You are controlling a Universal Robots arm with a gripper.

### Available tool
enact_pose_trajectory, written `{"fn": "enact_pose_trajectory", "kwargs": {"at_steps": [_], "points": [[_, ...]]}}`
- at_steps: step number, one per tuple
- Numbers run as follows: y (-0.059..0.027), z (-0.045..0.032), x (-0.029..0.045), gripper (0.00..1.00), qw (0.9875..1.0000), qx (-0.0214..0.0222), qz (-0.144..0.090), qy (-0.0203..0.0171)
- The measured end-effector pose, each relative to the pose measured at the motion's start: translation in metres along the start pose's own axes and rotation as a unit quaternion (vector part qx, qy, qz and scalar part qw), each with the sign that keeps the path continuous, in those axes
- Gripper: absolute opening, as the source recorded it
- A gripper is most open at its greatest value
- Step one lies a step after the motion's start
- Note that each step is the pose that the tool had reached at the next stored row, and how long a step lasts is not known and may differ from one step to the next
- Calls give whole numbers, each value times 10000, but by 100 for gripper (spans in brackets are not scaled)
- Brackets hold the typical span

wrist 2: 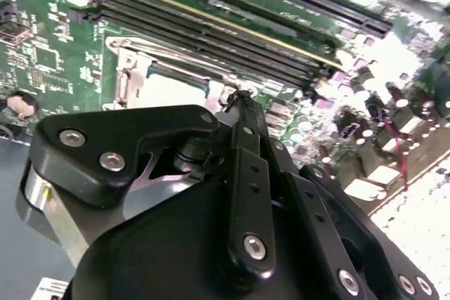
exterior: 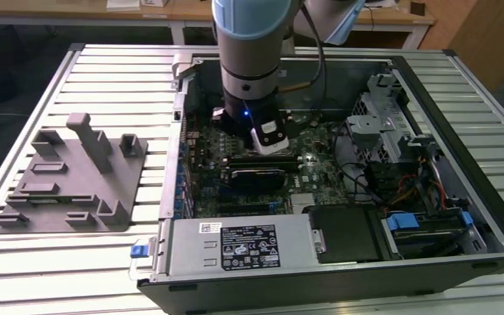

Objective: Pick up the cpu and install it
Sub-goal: 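Install the second cpu locking lever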

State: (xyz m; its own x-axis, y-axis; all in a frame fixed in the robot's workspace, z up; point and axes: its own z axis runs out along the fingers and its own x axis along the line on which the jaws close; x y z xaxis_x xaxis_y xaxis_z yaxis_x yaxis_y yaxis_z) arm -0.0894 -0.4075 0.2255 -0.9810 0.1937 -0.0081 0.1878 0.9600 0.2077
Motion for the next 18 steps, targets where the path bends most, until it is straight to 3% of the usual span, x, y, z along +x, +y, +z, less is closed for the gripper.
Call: {"fn": "enact_pose_trajectory", "kwargs": {"at_steps": [9,18], "points": [[155,36,-117,11,10000,51,1,-9],[323,74,-232,11,9998,172,-3,-23]]}}
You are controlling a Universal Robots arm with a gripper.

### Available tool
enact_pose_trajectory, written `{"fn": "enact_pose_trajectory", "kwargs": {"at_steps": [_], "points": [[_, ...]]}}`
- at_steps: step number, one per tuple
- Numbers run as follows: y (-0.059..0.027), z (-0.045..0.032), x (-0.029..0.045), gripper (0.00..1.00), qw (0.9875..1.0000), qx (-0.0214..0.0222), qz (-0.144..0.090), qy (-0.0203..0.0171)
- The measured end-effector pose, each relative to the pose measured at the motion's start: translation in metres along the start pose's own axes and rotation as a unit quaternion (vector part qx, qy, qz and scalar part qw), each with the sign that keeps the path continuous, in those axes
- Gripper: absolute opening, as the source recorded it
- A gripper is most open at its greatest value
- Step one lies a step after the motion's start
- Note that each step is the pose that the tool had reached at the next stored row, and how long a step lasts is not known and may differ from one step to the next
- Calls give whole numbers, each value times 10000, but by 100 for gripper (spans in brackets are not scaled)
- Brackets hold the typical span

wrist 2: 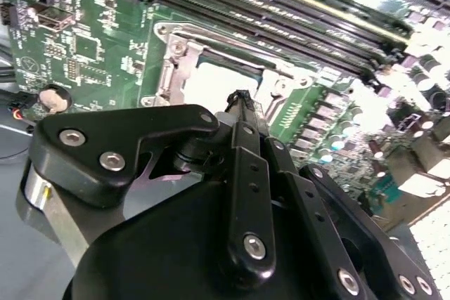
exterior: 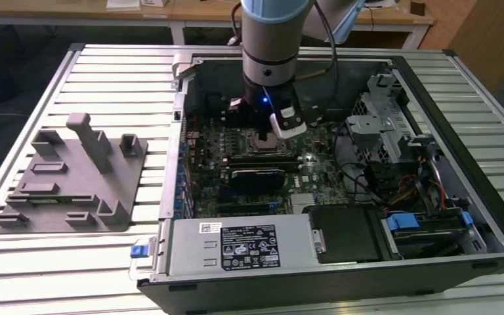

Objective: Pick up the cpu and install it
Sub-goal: 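Install the second cpu locking lever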

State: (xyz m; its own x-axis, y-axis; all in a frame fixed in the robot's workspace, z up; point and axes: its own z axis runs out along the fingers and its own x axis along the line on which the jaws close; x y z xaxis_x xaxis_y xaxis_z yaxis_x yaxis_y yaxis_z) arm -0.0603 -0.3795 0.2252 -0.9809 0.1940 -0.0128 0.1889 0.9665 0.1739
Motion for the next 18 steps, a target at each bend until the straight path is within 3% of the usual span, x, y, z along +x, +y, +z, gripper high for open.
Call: {"fn": "enact_pose_trajectory", "kwargs": {"at_steps": [7,11,18], "points": [[122,24,-94,11,9999,117,-3,-9],[158,31,-138,11,9997,228,-6,-19],[160,31,-139,11,9997,243,-7,-22]]}}
